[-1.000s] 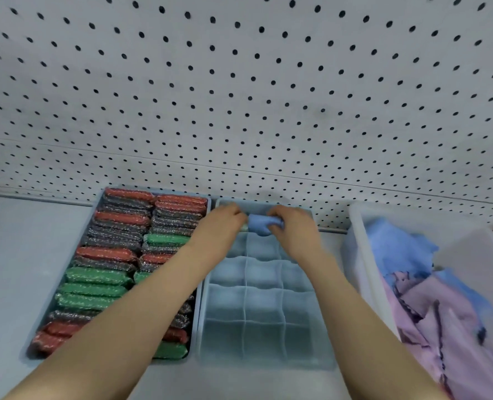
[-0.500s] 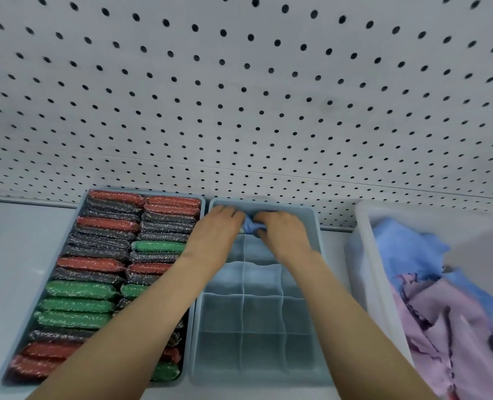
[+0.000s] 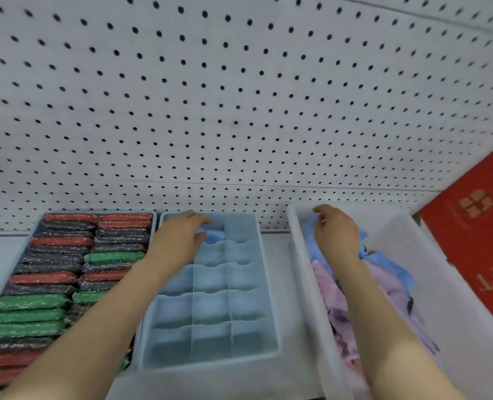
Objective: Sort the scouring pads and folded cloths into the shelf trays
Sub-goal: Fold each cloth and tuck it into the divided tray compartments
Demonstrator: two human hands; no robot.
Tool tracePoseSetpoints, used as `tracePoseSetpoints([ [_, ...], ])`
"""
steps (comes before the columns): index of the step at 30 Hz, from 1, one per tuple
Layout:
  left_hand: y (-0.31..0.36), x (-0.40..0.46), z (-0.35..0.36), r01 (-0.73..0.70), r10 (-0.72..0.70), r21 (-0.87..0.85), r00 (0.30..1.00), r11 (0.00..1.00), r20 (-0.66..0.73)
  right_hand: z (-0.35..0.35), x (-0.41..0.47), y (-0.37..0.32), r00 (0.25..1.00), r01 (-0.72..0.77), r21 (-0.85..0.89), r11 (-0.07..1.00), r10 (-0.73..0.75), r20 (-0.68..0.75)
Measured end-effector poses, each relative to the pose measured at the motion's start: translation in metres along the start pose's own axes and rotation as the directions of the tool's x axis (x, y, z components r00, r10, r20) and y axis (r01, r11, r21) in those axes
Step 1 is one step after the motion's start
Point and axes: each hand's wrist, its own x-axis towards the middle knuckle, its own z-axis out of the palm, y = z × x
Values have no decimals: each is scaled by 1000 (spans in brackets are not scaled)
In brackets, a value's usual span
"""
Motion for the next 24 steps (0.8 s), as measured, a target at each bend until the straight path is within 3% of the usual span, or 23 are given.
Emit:
tracePoseSetpoints([
  [2, 18, -5, -2, -3, 3, -69, 1000, 998, -4, 7, 7, 21, 972, -85, -97, 992, 104, 210],
  [4, 35, -10, -5, -14, 13, -110, 1000, 994, -12, 10, 10, 28, 953, -72, -86, 994, 94, 287],
  [6, 50, -15, -8, -23, 17, -175, 999, 984, -34, 1, 11, 25, 976, -4, -33, 999, 11, 219],
  [9, 74, -19, -15, -4, -11, -311, 999, 950, -48, -29, 6, 13, 986, 160, 181, 970, -164, 7],
  [11, 93, -20, -22, 17, -42, -444, 998, 896, -48, -57, -3, -5, 972, 227, 407, 885, -233, -37],
  [14, 118, -21, -39, 64, -62, -655, 998, 753, 27, -95, -17, -34, 947, 171, 795, 583, -321, 32],
  [17, 133, -24, -58, 59, -28, -792, 998, 607, 53, -114, -29, -53, 922, 80, 898, 432, -375, 99],
  [22, 128, -35, -82, 28, -127, -919, 992, 393, -24, -113, -45, -69, 890, -50, 876, 479, -376, 257],
  [23, 124, -38, -85, 22, -155, -921, 987, 388, -41, -110, -48, -70, 867, -70, 858, 509, -394, 305],
  [24, 120, -40, -89, 6, -171, -894, 982, 449, -79, -107, -51, -72, 840, -85, 837, 541, -412, 352],
])
